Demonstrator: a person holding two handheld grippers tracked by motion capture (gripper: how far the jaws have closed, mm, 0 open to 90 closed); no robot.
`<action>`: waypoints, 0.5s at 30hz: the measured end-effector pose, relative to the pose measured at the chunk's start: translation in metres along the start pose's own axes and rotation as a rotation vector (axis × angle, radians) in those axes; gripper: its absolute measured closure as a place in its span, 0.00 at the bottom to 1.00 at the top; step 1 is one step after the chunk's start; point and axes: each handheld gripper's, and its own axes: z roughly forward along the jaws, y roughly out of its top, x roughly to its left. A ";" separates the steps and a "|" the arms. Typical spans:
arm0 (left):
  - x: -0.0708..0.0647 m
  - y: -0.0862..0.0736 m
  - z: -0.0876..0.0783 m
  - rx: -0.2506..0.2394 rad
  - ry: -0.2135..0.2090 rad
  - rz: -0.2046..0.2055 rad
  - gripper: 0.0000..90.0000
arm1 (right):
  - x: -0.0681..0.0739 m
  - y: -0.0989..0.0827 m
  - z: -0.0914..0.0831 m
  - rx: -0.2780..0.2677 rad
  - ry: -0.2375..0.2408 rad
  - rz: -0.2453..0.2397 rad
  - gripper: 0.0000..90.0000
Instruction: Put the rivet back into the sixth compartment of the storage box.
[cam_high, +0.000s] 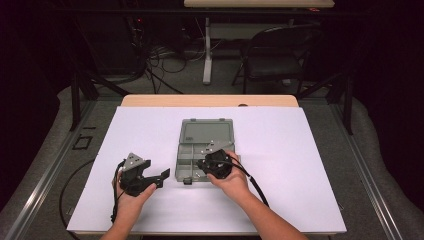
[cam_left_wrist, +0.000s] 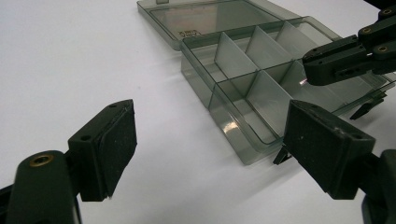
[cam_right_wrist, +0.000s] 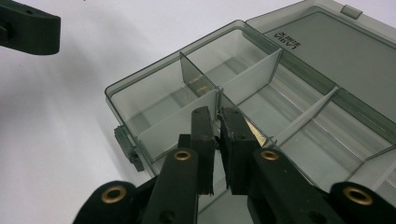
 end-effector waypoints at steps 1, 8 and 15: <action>0.000 0.000 0.000 0.000 0.000 0.000 0.19 | 0.000 0.000 0.000 0.001 0.000 0.000 0.94; 0.000 0.000 0.000 0.001 0.000 0.000 0.19 | 0.000 -0.001 0.000 0.000 0.001 0.000 0.94; 0.000 0.000 0.000 0.001 0.000 0.000 0.19 | 0.001 -0.001 0.000 -0.001 0.000 -0.001 0.93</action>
